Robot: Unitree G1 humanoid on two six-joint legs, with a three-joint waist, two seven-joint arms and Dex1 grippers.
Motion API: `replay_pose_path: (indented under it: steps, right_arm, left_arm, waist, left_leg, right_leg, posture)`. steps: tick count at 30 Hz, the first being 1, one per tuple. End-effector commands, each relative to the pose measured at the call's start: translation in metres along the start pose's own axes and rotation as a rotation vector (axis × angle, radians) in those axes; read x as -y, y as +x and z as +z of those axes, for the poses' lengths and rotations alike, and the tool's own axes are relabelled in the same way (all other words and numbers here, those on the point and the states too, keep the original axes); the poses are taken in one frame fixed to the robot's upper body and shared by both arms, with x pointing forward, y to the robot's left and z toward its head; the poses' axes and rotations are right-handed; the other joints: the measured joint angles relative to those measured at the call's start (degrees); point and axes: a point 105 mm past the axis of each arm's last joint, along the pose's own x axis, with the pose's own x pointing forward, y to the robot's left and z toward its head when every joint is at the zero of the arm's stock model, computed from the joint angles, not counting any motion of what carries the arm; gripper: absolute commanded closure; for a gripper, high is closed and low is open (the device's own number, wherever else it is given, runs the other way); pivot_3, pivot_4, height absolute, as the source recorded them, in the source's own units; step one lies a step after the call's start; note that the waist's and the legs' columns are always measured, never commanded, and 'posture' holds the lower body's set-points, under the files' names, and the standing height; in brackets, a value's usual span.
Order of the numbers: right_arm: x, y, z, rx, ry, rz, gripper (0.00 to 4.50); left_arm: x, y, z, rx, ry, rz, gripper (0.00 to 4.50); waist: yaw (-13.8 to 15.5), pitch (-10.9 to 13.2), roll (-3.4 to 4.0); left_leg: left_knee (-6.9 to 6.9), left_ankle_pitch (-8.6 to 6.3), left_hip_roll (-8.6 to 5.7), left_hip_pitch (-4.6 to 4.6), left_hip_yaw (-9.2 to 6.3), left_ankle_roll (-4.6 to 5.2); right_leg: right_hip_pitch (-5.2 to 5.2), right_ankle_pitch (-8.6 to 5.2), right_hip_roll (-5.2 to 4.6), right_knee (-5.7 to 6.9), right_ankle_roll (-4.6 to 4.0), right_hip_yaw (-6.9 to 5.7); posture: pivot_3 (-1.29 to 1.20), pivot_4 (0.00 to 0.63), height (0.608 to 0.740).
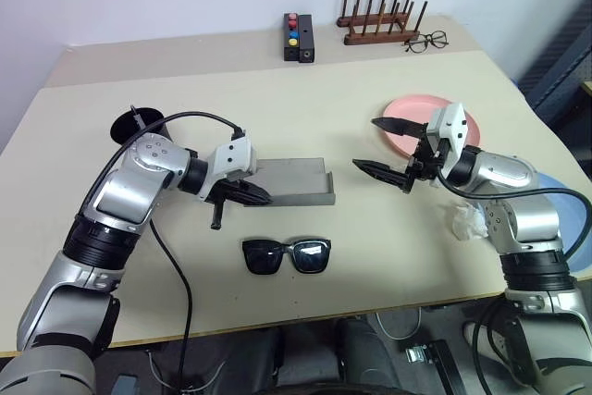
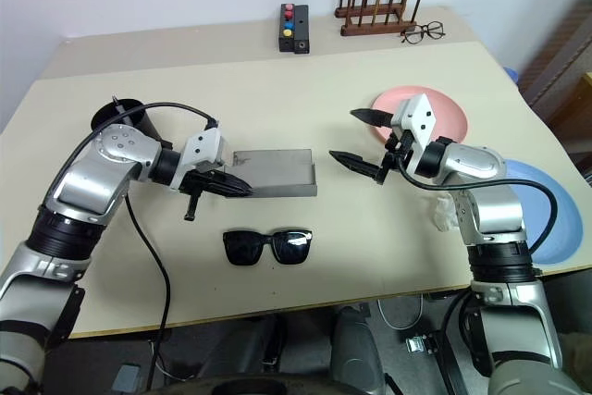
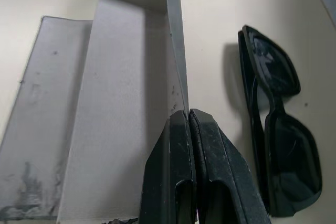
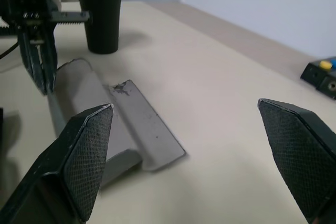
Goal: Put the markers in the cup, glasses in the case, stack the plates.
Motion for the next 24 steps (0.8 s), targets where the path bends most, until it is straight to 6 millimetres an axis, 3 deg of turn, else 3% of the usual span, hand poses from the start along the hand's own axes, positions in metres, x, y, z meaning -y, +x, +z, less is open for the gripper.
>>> replay_pose_path:
  steps: [1,12,20,24]
  right_arm:
    - [-0.001,-0.008,0.012,0.023,-0.035,0.005,0.0]
    - [-0.014,-0.033,-0.012,-0.109,-0.017,0.056,0.0]
    - [-0.018,-0.077,-0.026,-0.281,0.011,0.111,0.0]
    - [-0.016,-0.089,-0.024,-0.305,0.016,0.107,0.0]
  left_arm:
    - [0.0,-0.002,0.009,0.026,-0.002,0.037,4.48]
    - [0.023,0.013,-0.003,0.023,-0.051,0.019,4.48]
    - [0.022,0.015,-0.01,0.019,-0.069,0.044,4.48]
    - [0.021,0.016,-0.013,0.024,-0.077,0.048,4.48]
  waist:
    - [0.0,0.0,0.0]
    - [0.24,0.0,0.0]
    - [0.24,0.0,0.0]
    - [0.24,0.0,0.0]
  left_leg:
    - [0.0,0.0,0.0,0.0,0.0,0.0]
    - [-0.01,0.0,0.0,0.02,0.01,0.0]
    - [-0.01,-0.01,0.01,0.04,0.01,0.01]
    - [-0.01,-0.01,0.01,0.07,0.02,0.02]
  right_leg:
    - [0.0,0.0,0.0,0.0,0.0,0.0]
    - [0.06,0.0,-0.02,-0.07,0.0,0.01]
    - [0.11,0.0,-0.02,-0.11,0.0,0.01]
    - [0.15,0.0,-0.02,-0.14,0.0,0.01]
  posture:
    - [0.0,0.15,0.74]
    - [0.0,0.15,0.74]
    - [0.0,0.15,0.74]
    - [0.0,0.15,0.74]
